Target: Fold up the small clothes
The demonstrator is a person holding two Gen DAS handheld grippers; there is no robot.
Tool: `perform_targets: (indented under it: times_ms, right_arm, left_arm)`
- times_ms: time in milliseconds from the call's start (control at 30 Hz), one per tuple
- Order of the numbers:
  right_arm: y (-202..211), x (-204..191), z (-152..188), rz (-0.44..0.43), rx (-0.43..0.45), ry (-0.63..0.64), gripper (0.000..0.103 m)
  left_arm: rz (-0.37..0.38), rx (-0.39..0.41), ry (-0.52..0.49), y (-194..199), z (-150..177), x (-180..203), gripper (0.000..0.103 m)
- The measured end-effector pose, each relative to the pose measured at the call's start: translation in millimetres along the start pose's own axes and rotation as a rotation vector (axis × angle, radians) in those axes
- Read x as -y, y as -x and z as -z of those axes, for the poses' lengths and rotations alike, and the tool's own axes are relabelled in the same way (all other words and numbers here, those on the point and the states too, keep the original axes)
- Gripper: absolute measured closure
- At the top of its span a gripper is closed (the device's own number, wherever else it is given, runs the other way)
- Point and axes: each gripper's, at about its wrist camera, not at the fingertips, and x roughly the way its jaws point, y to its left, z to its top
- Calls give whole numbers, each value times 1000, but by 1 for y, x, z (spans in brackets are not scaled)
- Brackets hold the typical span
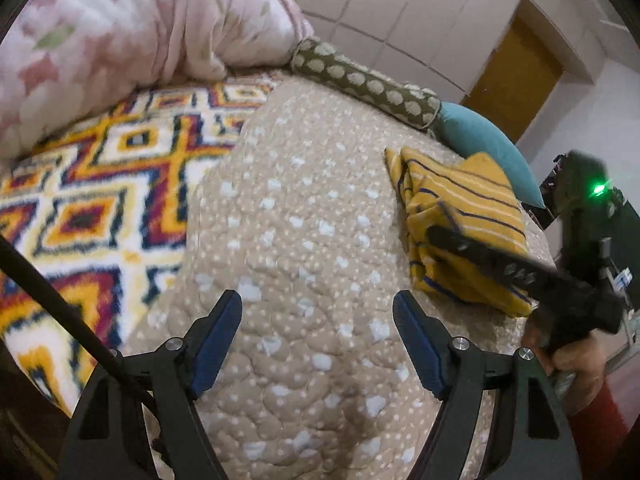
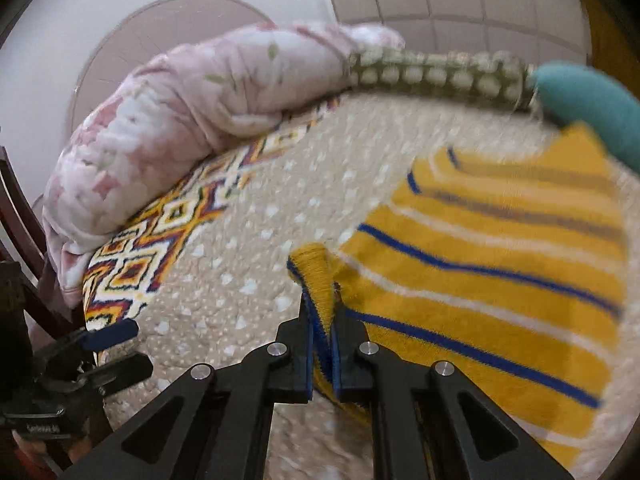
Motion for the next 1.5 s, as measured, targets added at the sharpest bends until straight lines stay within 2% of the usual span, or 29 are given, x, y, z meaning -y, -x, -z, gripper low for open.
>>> perform_targets:
  times_ms: [67, 133, 167, 267, 400, 500, 567, 600, 633, 767, 800, 833, 867, 1000, 1100, 1167, 1233, 1267, 1333, 1400, 1500]
  right_arm:
    - [-19, 6, 13, -14, -52, -23, 95]
    - [-19, 15, 17, -50, -38, -52, 94]
    - [-14, 17, 17, -41, -34, -50, 94]
    - [11, 11, 12, -1, -19, 29, 87]
    - [67, 17, -6, -62, 94, 55, 69]
    - [83, 43, -32, -51, 168, -37, 69]
    - [73, 64, -51, -39, 178, -126, 77]
    - [61, 76, -60, -48, 163, -186, 89]
    - [48, 85, -67, -64, 143, -230, 93]
    - [-24, 99, -84, -107, 9, -342, 93]
    - [-47, 101, -81, -171, -48, -384, 93]
    - [-58, 100, -77, -197, -79, -403, 97]
    - [-66, 96, -74, -182, -88, -386, 97]
    - [-42, 72, -66, -147, -18, -284, 96]
    - [-15, 52, -42, -248, 23, -237, 94]
    - [-16, 45, -19, -310, -23, -238, 94]
    - [-27, 42, 15, -289, -103, -240, 95]
    - [-25, 42, 31, -289, -102, -239, 96]
    - [-6, 44, 41, -313, -97, -247, 95]
    - [26, 50, 37, -352, -58, -238, 94]
    - [68, 75, 16, -302, 79, -235, 94]
  left_arm:
    - [0, -11, -1, -8, 2, 1, 26]
    - [-28, -4, -24, -15, 3, 5, 26]
    - [-37, -1, -33, -18, 2, 7, 26]
    - [-55, 4, -44, -27, 3, 9, 26]
    - [-61, 18, -63, -34, 4, 9, 22]
    - [-74, 27, -89, -39, 6, 13, 17]
    - [-93, 34, -116, -42, 8, 18, 13]
    - [-107, 37, -134, -43, 9, 21, 12]
    - [-117, 38, -145, -45, 10, 23, 11]
    - [-150, 46, -201, -51, 16, 30, 6]
    - [-160, 47, -218, -53, 18, 32, 5]
    - [-170, 48, -230, -54, 19, 33, 5]
    - [-179, 50, -239, -55, 19, 34, 4]
    - [-184, 52, -241, -58, 19, 34, 3]
    - [-183, 51, -241, -58, 18, 34, 3]
    - [-183, 46, -240, -58, 18, 34, 3]
    - [-186, 39, -241, -59, 17, 34, 3]
    - [-189, 36, -243, -58, 17, 35, 3]
    - [-192, 35, -245, -59, 17, 35, 3]
    - [-195, 35, -247, -60, 17, 35, 2]
    - [-204, 40, -251, -61, 17, 36, 1]
